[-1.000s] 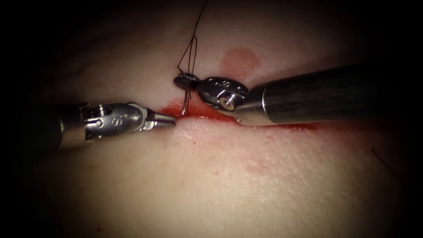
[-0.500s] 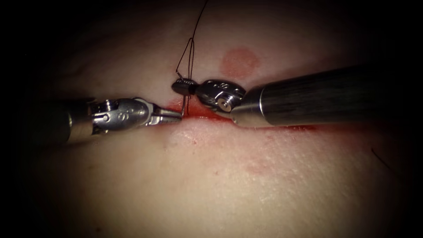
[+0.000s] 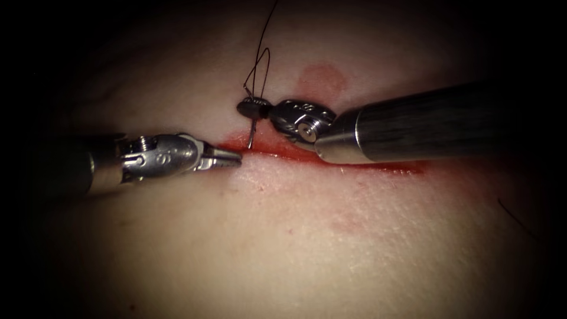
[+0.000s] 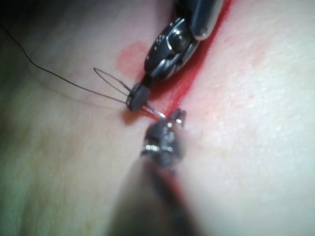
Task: Wound Closure
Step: Use the right gripper to pass the needle through the bottom half of the cut.
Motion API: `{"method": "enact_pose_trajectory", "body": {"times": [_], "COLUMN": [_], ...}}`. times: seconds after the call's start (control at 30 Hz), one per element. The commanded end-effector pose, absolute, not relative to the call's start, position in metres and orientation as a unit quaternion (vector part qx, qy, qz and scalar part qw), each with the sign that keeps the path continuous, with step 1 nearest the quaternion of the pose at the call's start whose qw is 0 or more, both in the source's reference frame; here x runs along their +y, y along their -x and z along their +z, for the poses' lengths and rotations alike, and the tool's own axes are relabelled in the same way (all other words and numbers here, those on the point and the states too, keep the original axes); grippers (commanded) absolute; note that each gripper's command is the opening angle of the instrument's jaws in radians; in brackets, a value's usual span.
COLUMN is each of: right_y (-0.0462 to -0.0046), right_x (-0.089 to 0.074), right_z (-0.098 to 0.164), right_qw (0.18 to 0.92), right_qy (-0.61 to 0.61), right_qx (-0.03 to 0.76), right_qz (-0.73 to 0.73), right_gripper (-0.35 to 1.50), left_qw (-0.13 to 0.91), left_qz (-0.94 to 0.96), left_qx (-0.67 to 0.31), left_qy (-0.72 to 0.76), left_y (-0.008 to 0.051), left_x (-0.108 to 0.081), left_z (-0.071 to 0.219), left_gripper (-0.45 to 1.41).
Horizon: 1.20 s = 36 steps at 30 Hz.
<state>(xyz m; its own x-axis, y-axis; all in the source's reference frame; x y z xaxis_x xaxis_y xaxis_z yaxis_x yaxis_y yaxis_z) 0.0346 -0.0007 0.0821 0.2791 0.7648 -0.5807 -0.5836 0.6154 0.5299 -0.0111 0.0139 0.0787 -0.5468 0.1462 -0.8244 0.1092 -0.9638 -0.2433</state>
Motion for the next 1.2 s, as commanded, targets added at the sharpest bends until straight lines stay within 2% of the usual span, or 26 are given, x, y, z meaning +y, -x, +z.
{"method": "enact_pose_trajectory", "body": {"times": [0.03,0.47,1.2], "right_y": [-0.0352,-0.0351,-0.0348], "right_x": [-0.0010,-0.0010,-0.0011], "right_z": [0.0827,0.0827,0.0825], "right_qw": [0.791,0.790,0.785], "right_qy": [-0.110,-0.112,-0.118], "right_qx": [0.424,0.423,0.422], "right_qz": [0.427,0.429,0.437], "right_gripper": [-0.35,-0.35,-0.35], "left_qw": [0.011,0.014,0.033], "left_qz": [0.870,0.872,0.876], "left_qx": [-0.133,-0.132,-0.132], "left_qy": [0.475,0.471,0.462], "left_y": [0.0116,0.0096,0.0116], "left_x": [0.0137,0.0086,0.0076], "left_z": [0.0793,0.0768,0.0821], "left_gripper": [-0.35,-0.35,-0.35]}}
